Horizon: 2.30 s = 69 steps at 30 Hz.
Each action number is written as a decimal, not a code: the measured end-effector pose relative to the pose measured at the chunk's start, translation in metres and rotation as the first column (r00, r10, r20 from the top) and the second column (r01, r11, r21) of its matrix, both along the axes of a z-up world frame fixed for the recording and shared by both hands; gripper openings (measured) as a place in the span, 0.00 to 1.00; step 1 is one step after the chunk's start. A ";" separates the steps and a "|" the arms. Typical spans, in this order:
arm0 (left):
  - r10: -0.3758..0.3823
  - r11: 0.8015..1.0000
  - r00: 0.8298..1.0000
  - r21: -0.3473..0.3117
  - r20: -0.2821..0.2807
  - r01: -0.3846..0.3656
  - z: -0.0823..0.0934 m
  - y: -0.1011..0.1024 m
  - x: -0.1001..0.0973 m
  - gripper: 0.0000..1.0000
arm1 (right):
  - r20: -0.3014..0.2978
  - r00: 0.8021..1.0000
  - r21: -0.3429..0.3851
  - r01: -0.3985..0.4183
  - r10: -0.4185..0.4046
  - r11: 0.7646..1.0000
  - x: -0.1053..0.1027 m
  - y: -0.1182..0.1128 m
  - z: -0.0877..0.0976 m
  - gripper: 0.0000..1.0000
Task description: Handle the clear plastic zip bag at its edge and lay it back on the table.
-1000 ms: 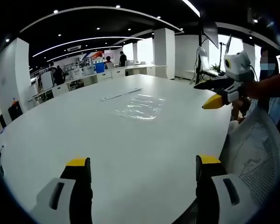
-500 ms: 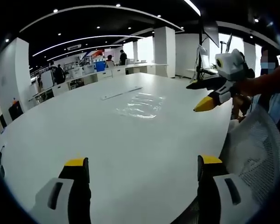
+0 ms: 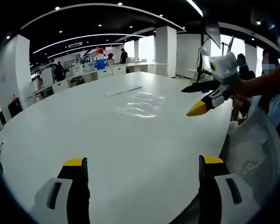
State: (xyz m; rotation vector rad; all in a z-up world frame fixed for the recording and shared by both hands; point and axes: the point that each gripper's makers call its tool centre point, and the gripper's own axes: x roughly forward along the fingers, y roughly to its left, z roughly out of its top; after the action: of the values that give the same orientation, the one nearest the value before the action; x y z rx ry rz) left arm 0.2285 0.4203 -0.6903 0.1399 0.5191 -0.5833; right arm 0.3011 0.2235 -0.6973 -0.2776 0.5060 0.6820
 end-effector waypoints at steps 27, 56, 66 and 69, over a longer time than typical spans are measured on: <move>-0.030 0.999 1.000 0.031 -0.009 0.030 0.004 -0.003 0.004 0.96 | -0.064 0.998 -0.002 -0.019 0.018 1.000 0.035 0.013 -0.015 0.78; -0.023 0.999 1.000 0.033 -0.011 0.023 0.005 -0.001 0.002 0.95 | -0.115 0.993 -0.033 -0.032 0.028 0.999 0.057 0.033 -0.027 0.60; -0.030 0.999 0.999 0.042 -0.016 0.031 0.004 -0.004 0.002 0.94 | -0.126 0.991 -0.058 -0.043 0.036 0.997 0.063 0.034 -0.033 0.53; -0.032 0.999 0.999 0.040 -0.021 0.033 0.001 -0.005 0.002 0.94 | -0.129 0.990 -0.059 -0.056 0.048 0.997 0.065 0.040 -0.034 0.53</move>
State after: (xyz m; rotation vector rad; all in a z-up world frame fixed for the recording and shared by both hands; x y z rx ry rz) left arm 0.2305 0.4152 -0.6895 0.1814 0.5496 -0.6068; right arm 0.3663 0.2632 -0.7314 -0.3079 0.6446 0.7390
